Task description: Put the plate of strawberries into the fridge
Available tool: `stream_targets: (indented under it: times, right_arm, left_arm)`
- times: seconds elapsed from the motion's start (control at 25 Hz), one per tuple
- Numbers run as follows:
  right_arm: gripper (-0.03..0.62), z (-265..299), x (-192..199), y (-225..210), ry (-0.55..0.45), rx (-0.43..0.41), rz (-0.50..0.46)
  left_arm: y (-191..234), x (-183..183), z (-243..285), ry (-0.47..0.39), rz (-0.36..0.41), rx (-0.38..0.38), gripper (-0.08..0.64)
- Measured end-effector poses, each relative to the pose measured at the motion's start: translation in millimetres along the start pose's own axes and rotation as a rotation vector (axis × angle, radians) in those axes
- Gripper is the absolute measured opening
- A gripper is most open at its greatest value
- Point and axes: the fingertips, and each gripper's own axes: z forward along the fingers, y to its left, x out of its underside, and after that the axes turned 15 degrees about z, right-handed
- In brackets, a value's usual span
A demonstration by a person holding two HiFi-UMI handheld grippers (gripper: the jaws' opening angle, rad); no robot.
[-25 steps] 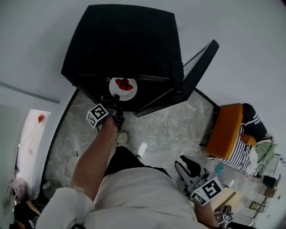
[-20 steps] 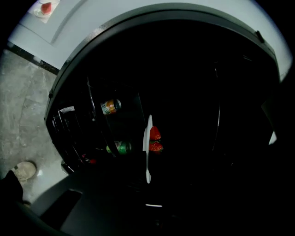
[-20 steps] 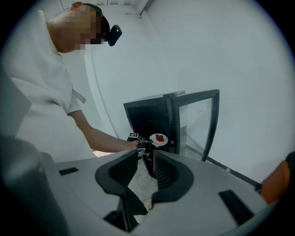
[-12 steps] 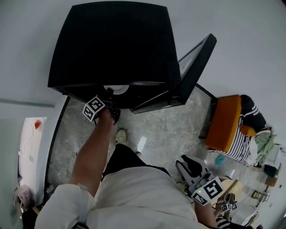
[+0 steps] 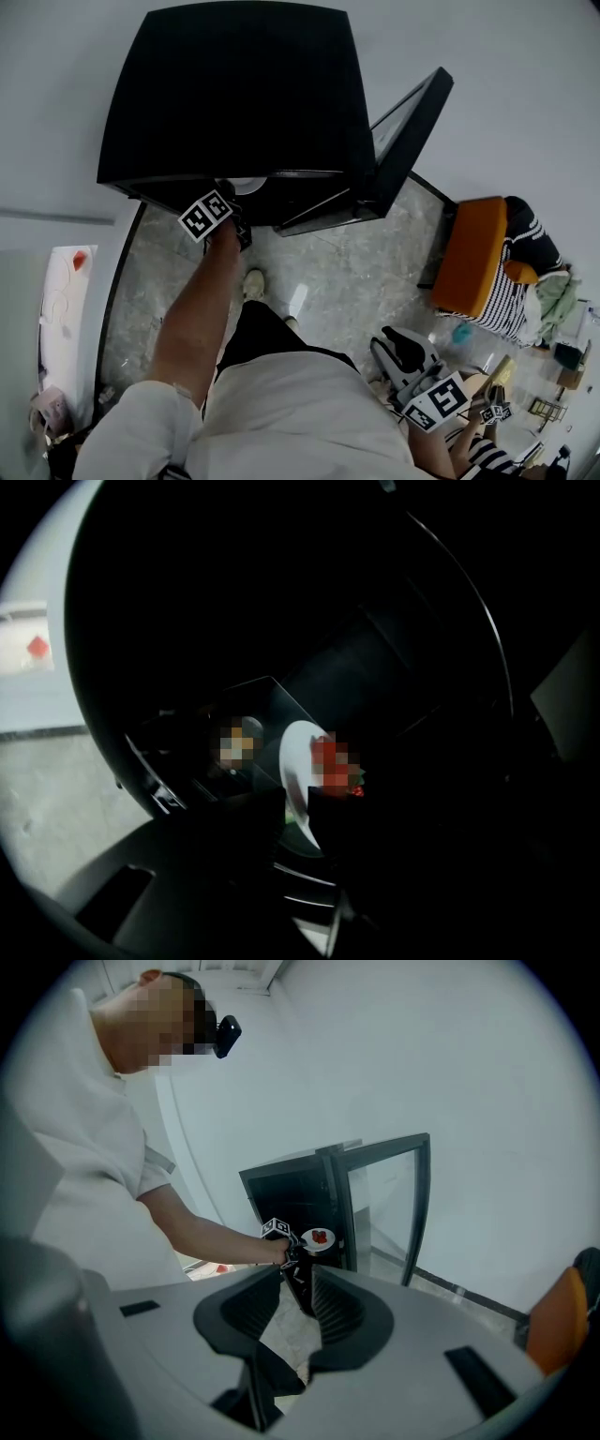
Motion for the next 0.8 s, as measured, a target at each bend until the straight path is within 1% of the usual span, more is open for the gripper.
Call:
stream_targets:
  times: [0.12, 0.28, 0.44, 0.6, 0.72, 0.8]
  right_arm:
    - [0.114, -3.1, 1.0, 0.1, -0.002, 0.000, -0.008]
    - [0.114, -9.3, 5.1, -1.4, -0.007, 0.001, -0.011]
    - [0.114, -13.2, 8.3, -1.7, -0.015, -0.012, -0.021]
    - [0.114, -17.9, 12.6, 0.1, -0.025, -0.041, -0.037]
    - [0.114, -22.6, 16.8, 1.4, -0.042, -0.069, -0.053]
    - [0.114, -26.6, 21.0, 3.1, -0.050, -0.092, -0.069]
  left_arm:
    - [5.2, -3.2, -1.6, 0.010, 0.056, -0.060, 0.074]
    - [5.6, -5.2, -7.3, 0.004, 0.097, -0.087, 0.089]
    - [5.0, -5.6, -16.4, -0.007, 0.124, -0.087, 0.113]
    - [0.9, -7.5, -37.1, -0.029, 0.140, -0.080, 0.114]
    - [-8.8, -4.1, -61.2, -0.034, 0.153, -0.050, 0.114]
    - [-18.9, -0.1, -82.2, -0.040, 0.167, -0.016, 0.112]
